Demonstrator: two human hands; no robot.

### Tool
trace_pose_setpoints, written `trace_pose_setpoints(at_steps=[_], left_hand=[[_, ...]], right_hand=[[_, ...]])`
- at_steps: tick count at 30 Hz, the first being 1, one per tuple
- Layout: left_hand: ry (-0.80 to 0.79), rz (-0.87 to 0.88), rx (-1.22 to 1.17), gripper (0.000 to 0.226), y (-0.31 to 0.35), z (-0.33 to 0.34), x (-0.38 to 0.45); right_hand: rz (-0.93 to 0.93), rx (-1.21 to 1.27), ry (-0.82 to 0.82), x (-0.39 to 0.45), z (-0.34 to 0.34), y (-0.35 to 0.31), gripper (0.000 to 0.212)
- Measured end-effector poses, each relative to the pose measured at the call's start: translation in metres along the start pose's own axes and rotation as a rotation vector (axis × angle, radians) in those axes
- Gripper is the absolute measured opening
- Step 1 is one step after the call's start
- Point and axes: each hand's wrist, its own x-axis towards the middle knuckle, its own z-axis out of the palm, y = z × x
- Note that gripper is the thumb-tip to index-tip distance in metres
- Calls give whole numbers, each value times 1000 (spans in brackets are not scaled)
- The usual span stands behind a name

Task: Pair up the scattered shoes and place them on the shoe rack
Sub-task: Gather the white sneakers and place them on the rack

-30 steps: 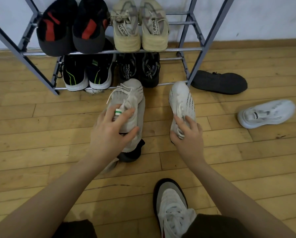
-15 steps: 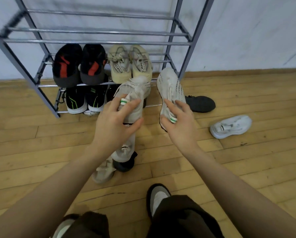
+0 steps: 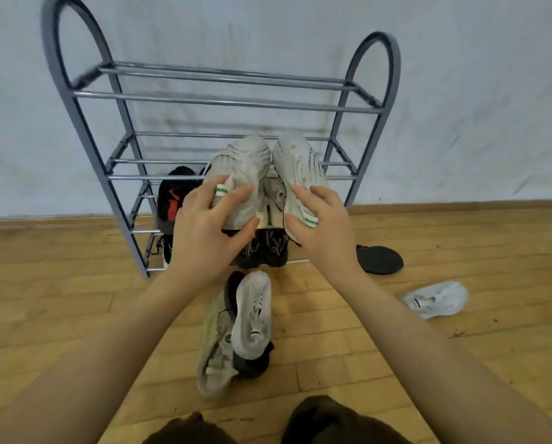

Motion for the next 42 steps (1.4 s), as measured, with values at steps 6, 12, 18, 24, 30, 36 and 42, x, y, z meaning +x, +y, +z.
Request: trace_pose_setpoints(at_steps=[6, 12, 18, 24, 30, 36, 42], left_hand=[[24, -95, 62, 41, -43, -24, 25], [32, -144, 76, 42, -98, -28, 49], [-8, -176, 90, 42, -150, -12, 72], [-24, -270, 92, 42, -189, 19, 82], [-145, -302, 161, 58, -204, 27, 66], [-129, -249, 167, 58, -198, 22, 69], [-54, -178, 44, 49, -204, 18, 81]], right_hand=[[-34, 25, -76, 41, 38, -33, 44], [-92, -34, -137, 82, 96, -38, 46], [-113, -126, -141, 125, 149, -36, 45], [-86, -137, -221, 156, 179, -24, 51], [-85, -26, -218, 150, 185, -10, 55], [-136, -141, -264, 143, 183, -9, 58], [-172, -126, -147, 150, 196, -28, 44]])
